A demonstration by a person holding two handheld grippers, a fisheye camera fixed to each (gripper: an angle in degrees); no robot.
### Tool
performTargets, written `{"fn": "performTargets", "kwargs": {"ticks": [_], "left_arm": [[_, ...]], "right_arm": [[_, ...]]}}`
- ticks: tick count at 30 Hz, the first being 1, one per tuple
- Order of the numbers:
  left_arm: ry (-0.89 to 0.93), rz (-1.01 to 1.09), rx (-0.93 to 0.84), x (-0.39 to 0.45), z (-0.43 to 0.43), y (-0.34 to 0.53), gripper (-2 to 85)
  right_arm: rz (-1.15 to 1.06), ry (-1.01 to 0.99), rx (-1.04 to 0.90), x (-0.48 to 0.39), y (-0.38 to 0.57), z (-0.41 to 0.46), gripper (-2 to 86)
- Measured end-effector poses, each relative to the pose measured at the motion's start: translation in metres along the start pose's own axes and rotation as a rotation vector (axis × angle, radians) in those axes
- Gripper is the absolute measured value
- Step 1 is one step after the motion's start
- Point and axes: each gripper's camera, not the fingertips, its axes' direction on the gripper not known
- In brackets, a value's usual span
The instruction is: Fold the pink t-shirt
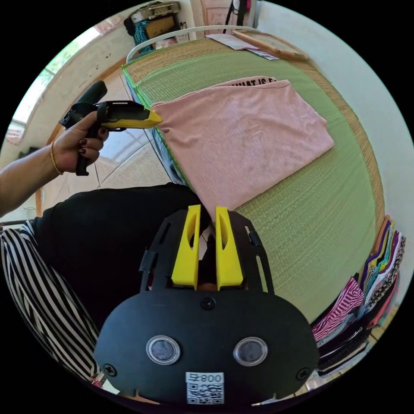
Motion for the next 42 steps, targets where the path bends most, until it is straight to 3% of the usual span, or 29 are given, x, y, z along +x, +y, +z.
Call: {"fn": "performTargets", "kwargs": {"ticks": [2,13,21,31,42], "left_arm": [[-0.002,0.001,0.003,0.000,0.001,-0.001,0.9],[0.059,-0.037,0.032,-0.007,0.014,-0.003,0.8],[0.107,-0.046,0.056,-0.010,0.028,-0.003,0.8],[-0.011,-0.069,0.000,-0.031,0.068,0.001,0.8],[-0.012,-0.049,0.020,-0.032,0.107,0.018,0.8]], "right_arm": [[-0.033,0.067,-0.007,-0.007,0.000,0.006,6.2],[-0.083,0.007,0.011,-0.015,0.014,0.003,6.9],[-0.057,0.067,-0.029,-0.011,0.026,0.012,1.0],[0.016,0.024,-0.004,0.011,0.058,-0.009,-0.2],[0.086,-0.079,-0.069,0.044,0.083,0.009,-0.5]]}}
